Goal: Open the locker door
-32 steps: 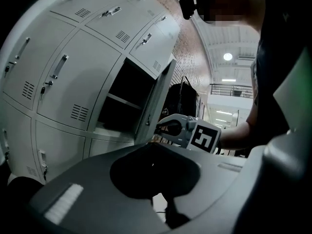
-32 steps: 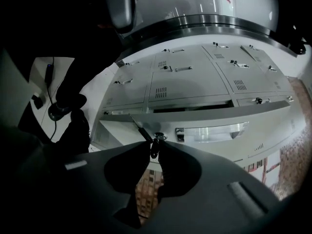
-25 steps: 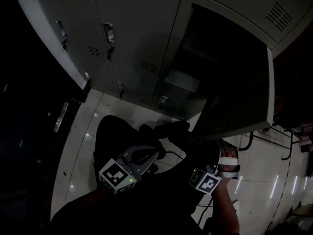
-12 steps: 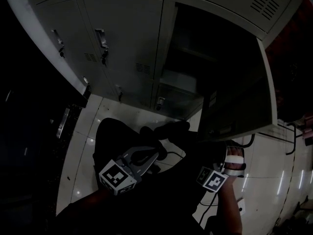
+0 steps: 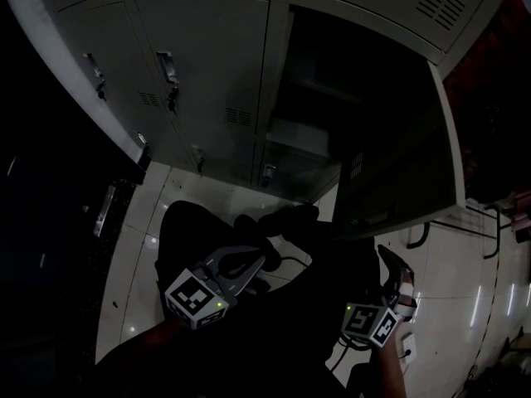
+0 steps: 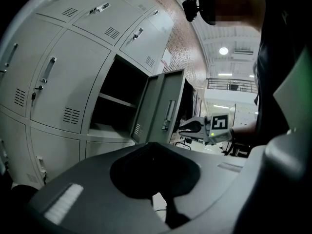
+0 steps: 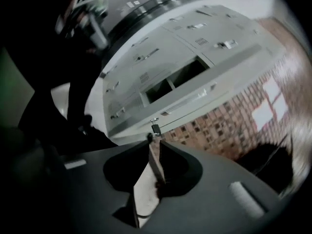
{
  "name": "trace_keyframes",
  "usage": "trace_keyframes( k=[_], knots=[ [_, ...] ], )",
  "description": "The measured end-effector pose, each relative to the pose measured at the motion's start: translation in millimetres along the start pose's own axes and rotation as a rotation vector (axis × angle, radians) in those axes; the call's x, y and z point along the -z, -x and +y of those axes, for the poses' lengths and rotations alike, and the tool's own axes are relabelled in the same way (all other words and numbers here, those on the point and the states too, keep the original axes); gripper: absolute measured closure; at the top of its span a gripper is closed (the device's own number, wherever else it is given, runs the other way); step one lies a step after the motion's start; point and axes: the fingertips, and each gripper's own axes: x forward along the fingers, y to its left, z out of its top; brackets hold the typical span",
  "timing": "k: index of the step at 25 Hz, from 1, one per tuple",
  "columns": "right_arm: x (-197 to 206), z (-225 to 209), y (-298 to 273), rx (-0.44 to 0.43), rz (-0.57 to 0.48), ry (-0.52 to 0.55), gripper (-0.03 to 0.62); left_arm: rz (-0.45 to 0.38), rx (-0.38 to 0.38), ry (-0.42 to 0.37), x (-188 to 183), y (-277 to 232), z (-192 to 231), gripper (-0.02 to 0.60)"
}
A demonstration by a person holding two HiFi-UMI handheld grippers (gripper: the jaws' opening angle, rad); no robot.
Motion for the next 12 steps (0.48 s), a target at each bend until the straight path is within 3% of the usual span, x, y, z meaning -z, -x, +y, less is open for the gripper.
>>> trace_keyframes(
  k=[6,12],
  knots=[
    [-39,34,23,-0.283,-0.177,-0.480,0.591,-0.010,0.005,0.001,-1,-2,-1,0.570],
    [-91,55,13,-0.413,-0.356,-0.608,0.591,-0.009,-0.007,-0.001,-4,2,2,0.569]
  ],
)
